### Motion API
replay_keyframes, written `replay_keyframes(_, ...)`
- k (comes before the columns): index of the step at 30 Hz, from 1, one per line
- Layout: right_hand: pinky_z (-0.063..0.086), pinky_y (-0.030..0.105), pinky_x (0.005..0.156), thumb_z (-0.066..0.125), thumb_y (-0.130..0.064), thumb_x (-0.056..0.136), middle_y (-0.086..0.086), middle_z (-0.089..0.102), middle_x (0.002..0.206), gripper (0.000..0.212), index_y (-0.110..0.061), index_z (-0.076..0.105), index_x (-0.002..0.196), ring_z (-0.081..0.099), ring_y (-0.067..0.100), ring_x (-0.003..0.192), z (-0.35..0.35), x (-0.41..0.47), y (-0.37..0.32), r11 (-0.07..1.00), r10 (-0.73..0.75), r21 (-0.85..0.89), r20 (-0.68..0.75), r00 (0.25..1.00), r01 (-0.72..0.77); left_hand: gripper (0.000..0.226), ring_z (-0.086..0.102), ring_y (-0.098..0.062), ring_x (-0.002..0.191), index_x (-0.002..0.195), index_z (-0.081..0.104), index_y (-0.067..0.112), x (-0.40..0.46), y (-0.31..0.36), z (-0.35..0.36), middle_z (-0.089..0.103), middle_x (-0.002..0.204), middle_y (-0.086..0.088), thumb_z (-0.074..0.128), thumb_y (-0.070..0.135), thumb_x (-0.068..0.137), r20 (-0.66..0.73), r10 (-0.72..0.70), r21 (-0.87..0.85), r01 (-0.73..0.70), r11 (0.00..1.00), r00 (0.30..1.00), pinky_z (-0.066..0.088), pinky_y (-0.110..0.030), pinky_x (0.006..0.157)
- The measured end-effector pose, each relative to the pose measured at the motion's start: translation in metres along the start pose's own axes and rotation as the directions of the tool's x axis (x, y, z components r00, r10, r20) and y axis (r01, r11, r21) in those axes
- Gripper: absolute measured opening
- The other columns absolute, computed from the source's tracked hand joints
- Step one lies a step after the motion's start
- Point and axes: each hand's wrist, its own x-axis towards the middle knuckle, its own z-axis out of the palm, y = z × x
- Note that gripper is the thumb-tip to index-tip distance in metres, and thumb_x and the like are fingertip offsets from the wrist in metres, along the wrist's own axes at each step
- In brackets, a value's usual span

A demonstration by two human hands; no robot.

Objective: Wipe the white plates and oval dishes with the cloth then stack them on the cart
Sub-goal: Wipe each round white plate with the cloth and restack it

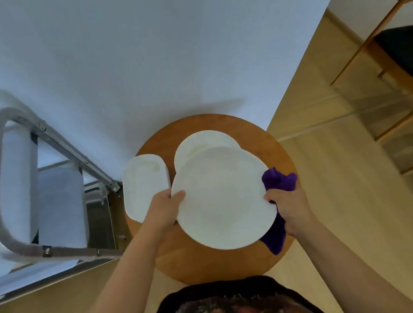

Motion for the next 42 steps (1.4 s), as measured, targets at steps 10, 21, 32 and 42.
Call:
replay_keyframes(10,0.037,0.024,0.054,0.067,-0.007,0.073,-0.001,0.056,0.078,0.026,-0.012,0.051,0.092,0.052,0.015,0.068,-0.042,0.063,0.03,0.902,-0.223,-0.395,-0.085,0.971,0.172,0.017,0.064,-0.023,0.091,0.105,0.061,0.012,0.02,-0.057,0.089,0.067,0.101,-0.005,0.053,0.004,0.093,0.152,-0.304,-0.305,0.337,0.89,0.94,0.055,-0.035,0.067)
replay_keyframes(21,0.039,0.018,0.054,0.07,-0.009,0.073,-0.005,0.056,0.079,0.03,-0.019,0.05,0.091,0.053,0.011,0.068,-0.06,0.114,0.046,0.861,-0.138,-0.481,0.088,0.987,0.163,0.024,0.056,-0.03,0.098,0.116,0.056,0.003,0.031,-0.09,0.146,0.059,0.107,-0.012,0.054,0.001,0.092,0.01,-0.516,-0.286,0.497,0.819,0.856,0.05,-0.042,0.082)
replay_keyframes(32,0.034,0.012,0.053,0.073,-0.009,0.074,-0.014,0.052,0.08,0.042,-0.029,0.045,0.097,0.051,0.005,0.071,-0.043,0.137,0.052,0.814,-0.041,-0.548,0.275,0.961,0.192,0.032,0.053,-0.03,0.093,0.125,0.05,-0.002,0.046,-0.106,0.176,0.057,0.111,-0.017,0.053,0.006,0.094,-0.093,-0.616,-0.337,0.557,0.759,0.783,0.049,-0.041,0.078)
replay_keyframes(42,0.038,0.015,0.056,0.077,-0.014,0.072,-0.015,0.051,0.089,0.052,-0.027,0.044,0.111,0.053,0.01,0.079,-0.035,0.139,0.046,0.818,0.0,-0.551,0.288,0.958,0.166,0.034,0.05,-0.02,0.081,0.128,0.049,-0.002,0.056,-0.093,0.171,0.054,0.101,-0.008,0.044,0.005,0.095,-0.093,-0.612,-0.321,0.558,0.765,0.786,0.042,-0.032,0.067)
